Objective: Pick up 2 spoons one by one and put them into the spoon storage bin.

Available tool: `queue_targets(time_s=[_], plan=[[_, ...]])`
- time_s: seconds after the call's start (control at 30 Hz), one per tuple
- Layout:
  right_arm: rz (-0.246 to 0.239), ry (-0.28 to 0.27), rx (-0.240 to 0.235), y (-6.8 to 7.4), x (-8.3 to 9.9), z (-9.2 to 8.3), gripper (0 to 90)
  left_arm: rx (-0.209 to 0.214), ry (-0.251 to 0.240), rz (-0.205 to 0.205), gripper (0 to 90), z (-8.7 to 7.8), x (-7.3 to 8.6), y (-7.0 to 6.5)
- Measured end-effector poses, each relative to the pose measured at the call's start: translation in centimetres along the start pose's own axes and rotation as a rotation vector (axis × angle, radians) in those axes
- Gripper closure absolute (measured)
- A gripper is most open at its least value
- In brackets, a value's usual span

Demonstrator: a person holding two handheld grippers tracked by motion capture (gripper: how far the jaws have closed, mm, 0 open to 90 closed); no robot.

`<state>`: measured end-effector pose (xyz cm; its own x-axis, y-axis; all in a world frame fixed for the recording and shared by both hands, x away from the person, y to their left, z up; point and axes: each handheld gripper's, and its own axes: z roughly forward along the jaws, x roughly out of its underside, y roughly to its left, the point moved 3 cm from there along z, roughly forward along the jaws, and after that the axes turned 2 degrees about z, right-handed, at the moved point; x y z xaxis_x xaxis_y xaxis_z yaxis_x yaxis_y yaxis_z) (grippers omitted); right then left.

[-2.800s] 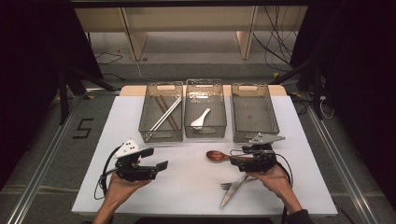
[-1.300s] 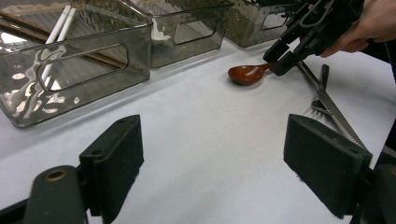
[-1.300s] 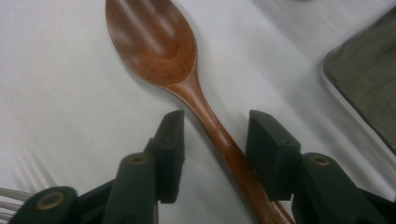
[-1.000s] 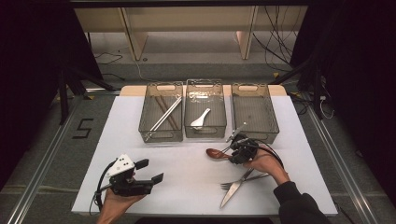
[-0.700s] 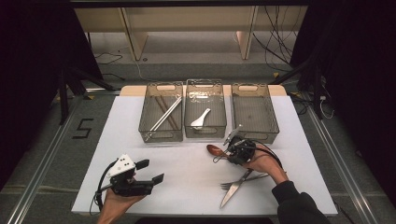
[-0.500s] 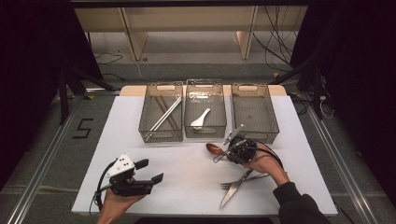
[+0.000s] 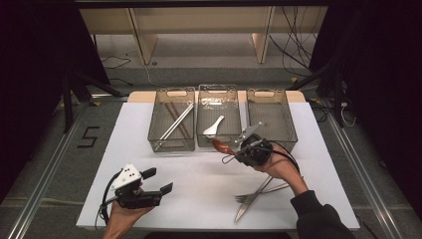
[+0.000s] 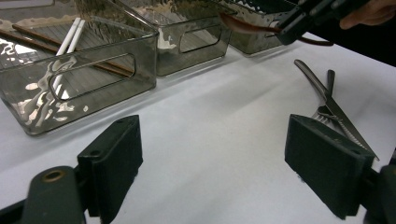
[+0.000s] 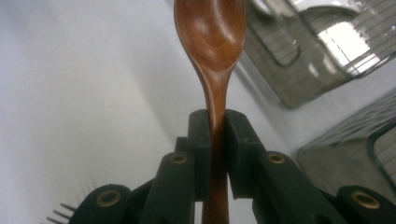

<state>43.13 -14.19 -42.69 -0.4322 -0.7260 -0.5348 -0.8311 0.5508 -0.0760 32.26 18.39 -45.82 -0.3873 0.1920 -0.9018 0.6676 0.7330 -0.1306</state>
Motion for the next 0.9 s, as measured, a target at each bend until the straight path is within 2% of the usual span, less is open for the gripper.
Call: queue_targets(time_s=[0.17, 0.47, 0.53, 0.9], plan=[[0.006, -0.019, 0.022, -0.4, -1.6, -0.2, 82.0, -0.009, -0.008, 0.001, 17.7, -0.2, 0.0, 0.2], [0.056, -0.046, 0.07, -1.9, -4.2, 0.1, 81.9, -0.021, -0.015, -0.001, 17.3, -0.2, 0.0, 0.3], [0.081, -0.037, 0.084, -2.3, -4.8, 0.2, 81.9, -0.022, -0.016, -0.002, 17.2, -0.2, 0.0, 0.4], [0.128, -0.034, 0.142, -4.1, -7.4, 0.8, 81.9, -0.03, -0.033, -0.01, 17.1, -0.4, 0.0, 0.5]])
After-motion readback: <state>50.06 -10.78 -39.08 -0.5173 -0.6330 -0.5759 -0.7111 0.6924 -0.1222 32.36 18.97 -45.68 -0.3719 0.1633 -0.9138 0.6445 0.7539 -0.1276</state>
